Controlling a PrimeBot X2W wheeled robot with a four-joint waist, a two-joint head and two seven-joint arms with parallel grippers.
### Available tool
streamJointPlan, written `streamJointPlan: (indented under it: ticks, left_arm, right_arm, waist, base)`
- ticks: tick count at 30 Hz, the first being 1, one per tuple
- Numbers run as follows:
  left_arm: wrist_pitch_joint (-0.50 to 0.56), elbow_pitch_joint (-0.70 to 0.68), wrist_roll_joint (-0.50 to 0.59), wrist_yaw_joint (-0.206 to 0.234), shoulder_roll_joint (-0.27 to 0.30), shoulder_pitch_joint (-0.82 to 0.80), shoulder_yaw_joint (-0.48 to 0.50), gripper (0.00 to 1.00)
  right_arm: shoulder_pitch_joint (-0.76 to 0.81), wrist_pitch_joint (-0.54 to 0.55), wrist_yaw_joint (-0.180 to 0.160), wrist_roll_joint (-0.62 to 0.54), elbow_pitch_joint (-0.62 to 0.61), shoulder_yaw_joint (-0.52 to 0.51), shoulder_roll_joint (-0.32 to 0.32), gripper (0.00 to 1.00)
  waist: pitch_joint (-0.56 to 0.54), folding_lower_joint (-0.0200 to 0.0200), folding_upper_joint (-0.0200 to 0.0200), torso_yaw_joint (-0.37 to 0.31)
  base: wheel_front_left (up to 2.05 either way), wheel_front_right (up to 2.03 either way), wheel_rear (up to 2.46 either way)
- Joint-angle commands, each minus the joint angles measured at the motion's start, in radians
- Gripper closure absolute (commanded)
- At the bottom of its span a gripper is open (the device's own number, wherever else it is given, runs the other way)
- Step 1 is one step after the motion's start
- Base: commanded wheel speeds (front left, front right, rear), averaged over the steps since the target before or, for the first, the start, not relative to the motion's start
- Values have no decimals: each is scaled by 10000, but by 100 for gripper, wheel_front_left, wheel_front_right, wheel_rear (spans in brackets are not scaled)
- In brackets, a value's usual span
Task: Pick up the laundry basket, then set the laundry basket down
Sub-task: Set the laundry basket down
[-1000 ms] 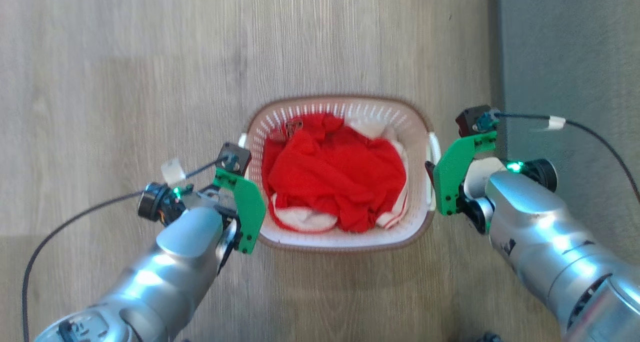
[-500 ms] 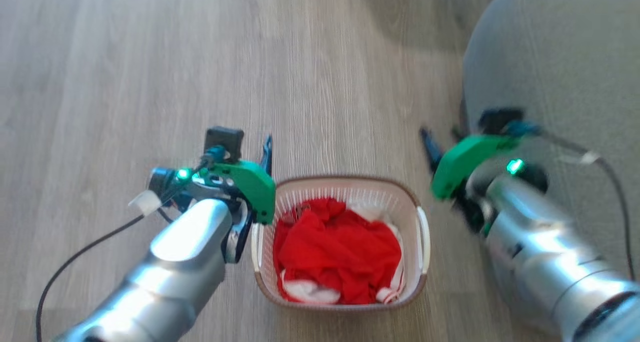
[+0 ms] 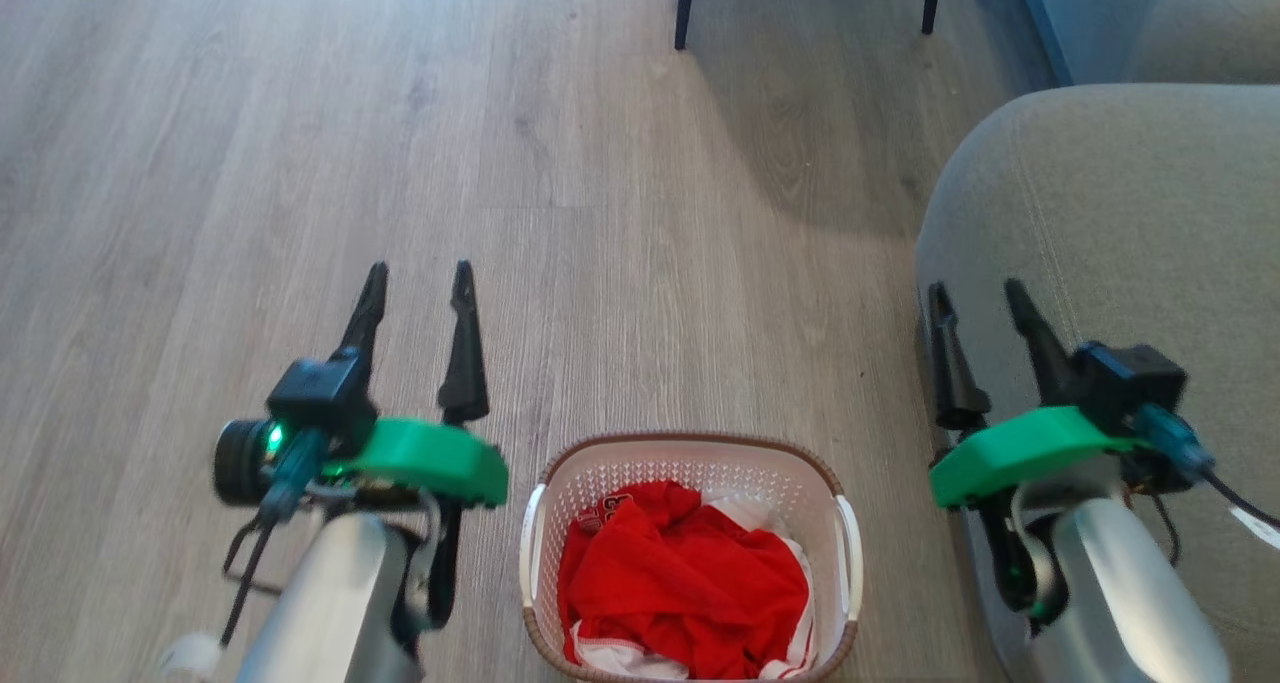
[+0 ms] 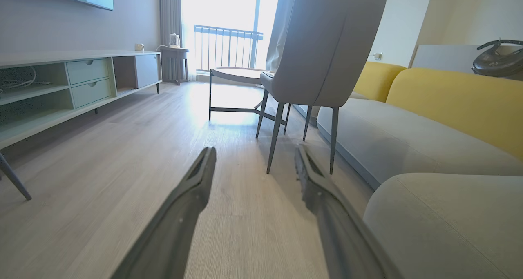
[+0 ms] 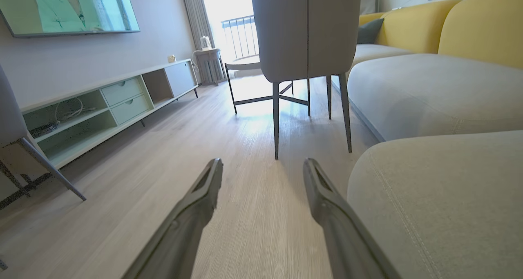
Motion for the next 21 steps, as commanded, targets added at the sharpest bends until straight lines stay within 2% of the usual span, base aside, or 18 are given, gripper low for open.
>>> streamJointPlan:
  ticks: [1, 3, 6, 14, 16, 21]
  left_arm:
    - [-90, -651, 247, -255, -27, 35, 715, 0]
    - [-90, -1022, 530, -514, -130, 476, 1129, 0]
    - [-91, -1351, 944, -681, -205, 1015, 1515, 0]
    - [-91, -993, 1273, -656, -228, 1743, 1250, 0]
    - [-91, -853, 1696, -666, -229, 1812, 1103, 0]
    - [-91, -948, 1562, -490, -229, 1869, 1079, 0]
  right_arm:
    - [-41, -132, 71, -315, -910, -94, 123, 0]
    - [529, -132, 71, -547, -1608, -466, 198, 0]
    - [1260, -133, 71, -809, -2401, -820, 248, 0]
    - [2309, -133, 71, -1382, -3036, -1445, 265, 0]
    - [2467, -133, 71, -1470, -3062, -1468, 265, 0]
    - [2617, -133, 71, -1530, -3190, -1549, 266, 0]
  waist:
    - [-67, 2, 0, 54]
    - [-100, 2, 0, 92]
    - [-137, 2, 0, 144]
    - [-218, 2, 0, 145]
    - [-238, 2, 0, 155]
    - [-236, 2, 0, 133]
  base:
    - [0, 0, 0]
    - [0, 0, 0]
    - [0, 0, 0]
    - [0, 0, 0]
    - [0, 0, 0]
    - [0, 0, 0]
